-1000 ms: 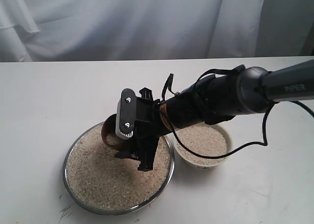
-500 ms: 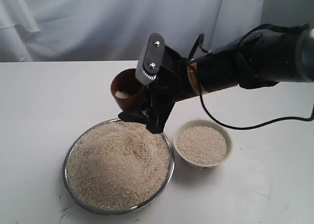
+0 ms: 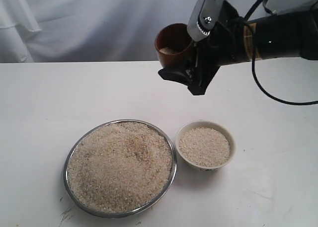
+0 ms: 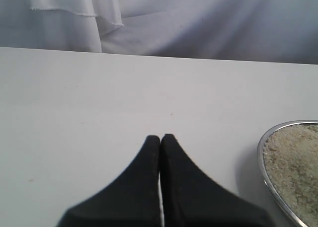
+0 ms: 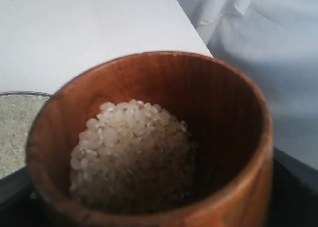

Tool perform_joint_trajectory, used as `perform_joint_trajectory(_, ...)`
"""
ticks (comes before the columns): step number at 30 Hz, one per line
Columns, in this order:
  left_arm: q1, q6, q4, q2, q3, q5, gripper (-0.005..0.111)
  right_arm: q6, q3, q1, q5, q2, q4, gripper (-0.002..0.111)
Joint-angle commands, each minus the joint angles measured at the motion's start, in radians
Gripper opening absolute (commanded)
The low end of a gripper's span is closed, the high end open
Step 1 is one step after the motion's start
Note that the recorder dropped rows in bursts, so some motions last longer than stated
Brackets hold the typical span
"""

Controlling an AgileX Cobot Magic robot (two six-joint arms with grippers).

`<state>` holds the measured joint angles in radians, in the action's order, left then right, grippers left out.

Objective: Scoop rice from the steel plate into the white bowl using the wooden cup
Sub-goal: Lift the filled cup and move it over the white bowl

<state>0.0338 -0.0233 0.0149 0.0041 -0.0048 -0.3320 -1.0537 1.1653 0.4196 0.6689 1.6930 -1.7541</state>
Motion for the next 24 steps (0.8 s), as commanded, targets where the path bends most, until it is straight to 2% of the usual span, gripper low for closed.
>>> perform_joint_trajectory(1,-0.003,0.000,-0.001,-0.004,0.005,0.013,0.000,0.062,-0.052,-0.077,-0.011,-0.047,0.010,0.000)
perform_joint_trajectory(4,-0.003,0.000,-0.001,-0.004,0.005,0.013,0.000,0.132,-0.083,-0.106,-0.033,-0.064,0.010,0.000)
perform_joint_trajectory(8,-0.003,0.000,-0.001,-0.004,0.005,0.013,0.000,0.338,-0.135,-0.114,-0.193,-0.088,0.010,0.000)
perform_joint_trajectory(20,-0.003,0.000,-0.001,-0.004,0.005,0.013,0.000,0.574,-0.262,-0.114,-0.304,-0.088,0.010,0.000)
perform_joint_trajectory(24,-0.003,0.000,-0.001,-0.004,0.005,0.013,0.000,0.766,-0.295,-0.105,-0.403,-0.088,0.010,0.000)
